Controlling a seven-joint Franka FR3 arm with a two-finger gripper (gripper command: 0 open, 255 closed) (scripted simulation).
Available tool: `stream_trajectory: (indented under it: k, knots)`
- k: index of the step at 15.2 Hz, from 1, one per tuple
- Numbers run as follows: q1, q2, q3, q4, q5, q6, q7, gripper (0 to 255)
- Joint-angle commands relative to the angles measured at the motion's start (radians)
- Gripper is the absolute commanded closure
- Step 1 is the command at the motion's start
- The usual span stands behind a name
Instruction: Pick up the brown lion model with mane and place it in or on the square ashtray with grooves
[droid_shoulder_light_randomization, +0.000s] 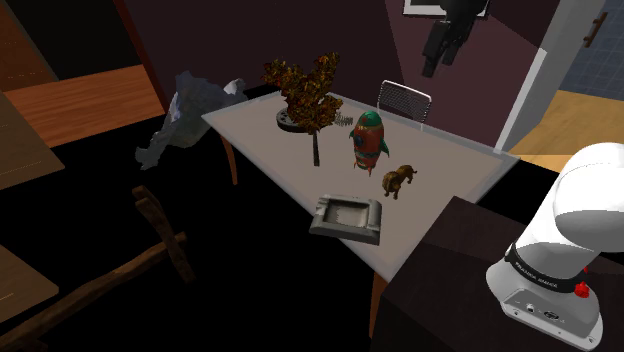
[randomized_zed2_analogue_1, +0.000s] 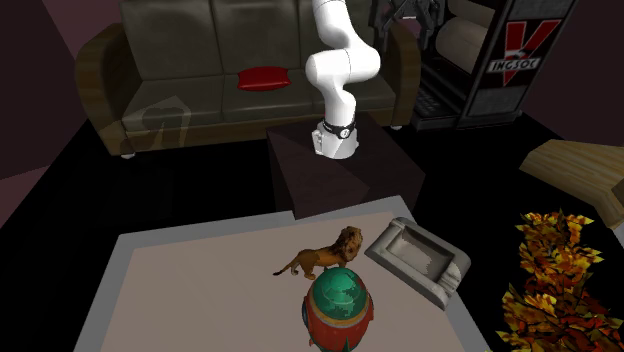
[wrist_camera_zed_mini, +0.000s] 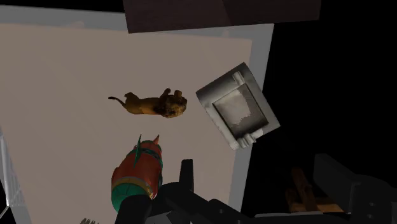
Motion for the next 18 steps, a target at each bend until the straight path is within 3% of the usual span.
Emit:
stream_trajectory:
  k: [1,10,18]
  knots:
    - [0.000,0.000,0.000,0.000,0.000,0.000,0.000,0]
    - [0.009,0.004,-0.190,-0.230,-0.080,0.227,-0.267,0]
    - [0.023,0.143,-0.384,-0.331,-0.144,0.457,-0.519,0]
